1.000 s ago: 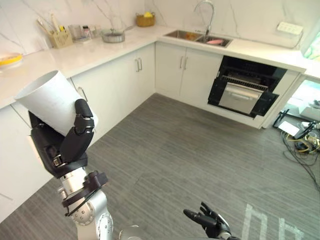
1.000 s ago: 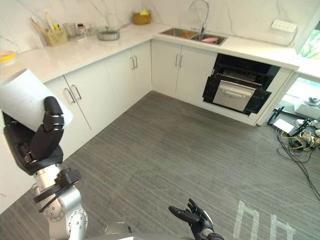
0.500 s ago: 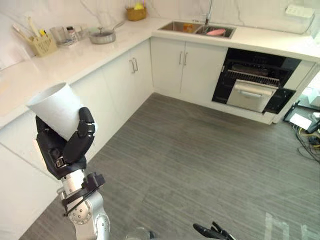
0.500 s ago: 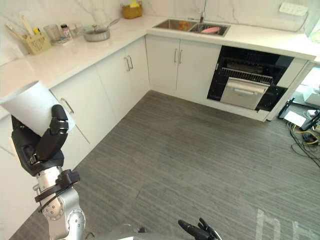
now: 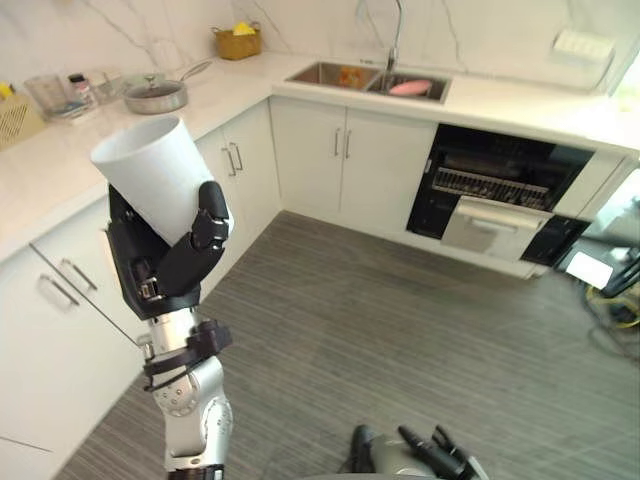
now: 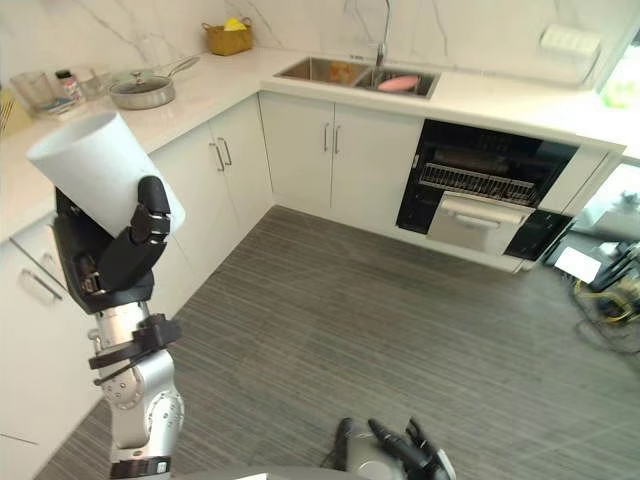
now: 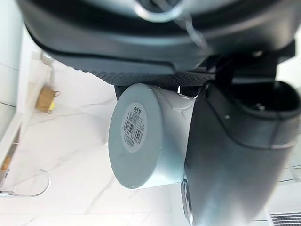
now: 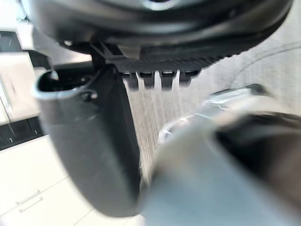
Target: Walk over to the sink, pick up the cup, carry it to the dishwasher, place the cup inside the dishwasher, then close the dishwasher door
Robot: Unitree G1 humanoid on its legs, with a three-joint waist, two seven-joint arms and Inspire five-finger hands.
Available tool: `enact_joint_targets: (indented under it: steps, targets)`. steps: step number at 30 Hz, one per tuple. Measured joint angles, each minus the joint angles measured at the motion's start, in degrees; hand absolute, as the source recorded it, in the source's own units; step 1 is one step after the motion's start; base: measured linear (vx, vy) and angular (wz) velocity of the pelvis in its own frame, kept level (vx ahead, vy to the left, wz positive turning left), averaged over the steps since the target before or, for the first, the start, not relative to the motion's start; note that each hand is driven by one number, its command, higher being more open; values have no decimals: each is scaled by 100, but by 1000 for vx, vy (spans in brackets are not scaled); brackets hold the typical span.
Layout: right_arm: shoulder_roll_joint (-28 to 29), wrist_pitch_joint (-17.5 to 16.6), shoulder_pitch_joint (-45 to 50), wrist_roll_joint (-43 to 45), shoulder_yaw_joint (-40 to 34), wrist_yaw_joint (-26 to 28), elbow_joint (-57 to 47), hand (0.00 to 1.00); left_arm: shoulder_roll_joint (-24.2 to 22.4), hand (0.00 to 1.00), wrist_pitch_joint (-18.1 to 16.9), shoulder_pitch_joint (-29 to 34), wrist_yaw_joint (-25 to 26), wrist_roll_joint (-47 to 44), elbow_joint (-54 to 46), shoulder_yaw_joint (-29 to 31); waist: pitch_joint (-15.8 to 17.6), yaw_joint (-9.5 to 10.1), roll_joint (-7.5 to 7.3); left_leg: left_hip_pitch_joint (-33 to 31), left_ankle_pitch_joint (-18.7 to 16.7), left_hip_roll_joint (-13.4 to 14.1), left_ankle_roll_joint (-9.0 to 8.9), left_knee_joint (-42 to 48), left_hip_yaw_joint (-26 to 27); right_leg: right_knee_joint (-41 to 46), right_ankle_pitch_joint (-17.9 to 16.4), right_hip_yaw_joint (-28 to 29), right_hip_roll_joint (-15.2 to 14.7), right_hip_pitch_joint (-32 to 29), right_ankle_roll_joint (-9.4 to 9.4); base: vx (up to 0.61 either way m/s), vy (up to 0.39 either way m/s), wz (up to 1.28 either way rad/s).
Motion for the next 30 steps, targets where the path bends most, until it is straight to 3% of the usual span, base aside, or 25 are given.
enact_joint_targets:
  steps: [1, 2, 3, 4, 5, 6, 7, 9, 11, 12, 13, 15, 17, 18, 21, 23, 26, 27, 28, 29, 30]
  targets:
    - [-76, 108, -17, 0, 113, -20, -11, 100, 1, 0, 12, 13, 6, -2, -5, -104, 49, 21, 33, -6, 87, 211, -4, 638, -17, -32, -339, -74, 135, 318, 39, 280, -252, 12]
    - [-94, 161, -17, -2, 117, -30, -21, 100, -3, 0, 19, 13, 12, -2, -19, -142, 96, 55, 37, -129, 150, 337, -22, 1205, -30, -133, -399, -83, 217, 511, 16, 257, -249, -8]
    - [-115, 262, 11, -8, 115, -54, -66, 100, -25, 0, 18, 25, 26, -2, -67, -171, 161, 133, 81, -539, 536, 609, 123, 2333, -118, -486, -423, -80, 394, 827, 86, 153, -197, -23]
    - [-202, 337, 80, -8, 115, -64, -158, 100, -125, 0, 21, 73, 33, -1, -94, -213, 58, 255, 333, -1161, 1273, 1042, 428, 3396, -320, -761, -629, -121, 595, 1175, 211, 262, -165, -17]
    - [-291, 333, 179, -19, 189, -70, -341, 100, -94, 0, 47, 64, 34, 1, -255, -228, 73, 294, 336, -1810, 1846, 1287, 513, 4414, -466, -103, -855, -58, 536, 1161, 185, 401, -143, -7]
    - [-327, 328, 235, -24, 240, -80, -418, 100, -85, 0, -47, 138, -34, 8, -433, -224, 199, 315, 253, -2388, 1541, 1374, 360, 5238, -581, -118, -1154, 39, 493, 1417, 120, 457, -56, -11]
    - [-357, 352, 253, -19, 226, -106, -296, 100, -92, 0, -46, 317, -88, -2, -504, -194, 146, 348, 380, -2796, 1100, 1376, 417, 5289, -605, -355, -1167, 72, 610, 1672, 10, 382, -57, -18]
    - [-353, 356, 245, -67, 241, -44, -177, 100, -71, 0, -60, 406, -134, -10, -490, -5, 75, 396, 298, -3134, 518, 1160, 463, 4433, -111, -679, -1133, 157, 564, 1894, -53, 365, -78, -27]
    - [-300, 347, 164, -75, 237, 8, -17, 100, -66, 0, -90, 443, -137, -68, -451, 123, 42, 416, 168, -3062, 353, 768, 436, 2700, 275, -960, -1016, 323, 443, 2058, 81, 381, -60, -36]
    - [-297, 346, 80, -79, 237, 52, 94, 100, -66, 0, -91, 457, -134, -125, -409, 162, 18, 421, 115, -2907, 436, 407, 408, 1291, 287, -1089, -993, 443, 360, 2148, 127, 406, 19, -51]
    - [-275, 345, 28, -100, 232, 78, 143, 100, -57, 0, -91, 482, -115, -120, -391, 160, 31, 447, 61, -2765, 889, 101, 437, 249, 144, -1167, -1018, 594, 251, 2212, 211, 406, 51, -56]
    - [-183, 303, -11, -122, 172, 112, 119, 100, -53, 0, -87, 514, -86, -116, -369, 69, 6, 455, -1, -2723, 1380, -120, 382, -383, -68, -1261, -1084, 729, 137, 2326, 347, 414, 128, -39]
    - [-86, 288, 25, -122, 86, 110, 127, 100, -62, 0, -90, 559, -115, -97, -369, -53, -7, 452, -34, -2667, 1969, -174, 474, -522, -50, -1302, -1212, 768, 35, 2521, 559, 433, 198, -10]
    - [-42, 291, 5, -121, 46, 86, 200, 100, -40, 0, -91, 575, -139, -103, -341, -75, -79, 453, -165, -2572, 1952, -360, 603, -494, 27, -1280, -1267, 833, -170, 2577, 672, 356, 181, -7]
    - [196, 290, -24, -117, -47, 95, 342, 100, 81, 0, -181, 527, -106, -168, -137, -115, -151, 485, -390, -2341, 1493, -431, 708, -201, 95, -1286, -1030, 1006, -301, 2840, 928, 304, 139, -6]
    - [248, 304, -9, -83, -295, 96, 556, 100, 226, 0, -178, 463, -108, -230, 150, -128, -243, 470, -472, -2072, 1244, -446, 716, -45, 68, -934, -933, 1011, -341, 2957, 913, 257, 103, 3]
    - [281, 305, 121, 6, -676, 21, 746, 100, 366, 0, -126, 224, -148, -334, 413, -114, -363, 365, -501, -1683, 923, -610, 710, -243, -12, 1278, -864, 980, -618, 2094, 999, 208, 127, 11]
    - [271, 304, 182, 4, -733, 10, 748, 100, 400, 0, -105, 194, -149, -335, 435, -109, -380, 356, -576, -1542, 809, -733, 714, -379, 9, 2010, -594, 912, -829, 1750, 1022, 131, 104, -5]
    - [238, 283, 338, 2, -773, -25, 749, 100, 409, 0, -72, 200, -151, -313, 445, -134, -371, 302, -492, -1282, 740, -813, 792, -587, 5, 2821, -49, 823, -1010, 1374, 912, 172, 123, -4]
    - [246, 280, 382, 4, -795, -28, 752, 100, 412, 0, -82, 200, -151, -271, 440, -122, -371, 260, -481, -1226, 702, -817, 808, -611, 13, 3072, -195, 843, -1030, 1231, 840, 234, 104, -7]
    - [312, 268, 390, 96, -878, -21, 742, 100, 443, 0, -87, 197, -127, -266, 441, -25, -369, 177, -467, -1161, 632, -796, 826, -611, 49, 3338, -715, 831, -1015, 865, 764, 201, 54, -14]
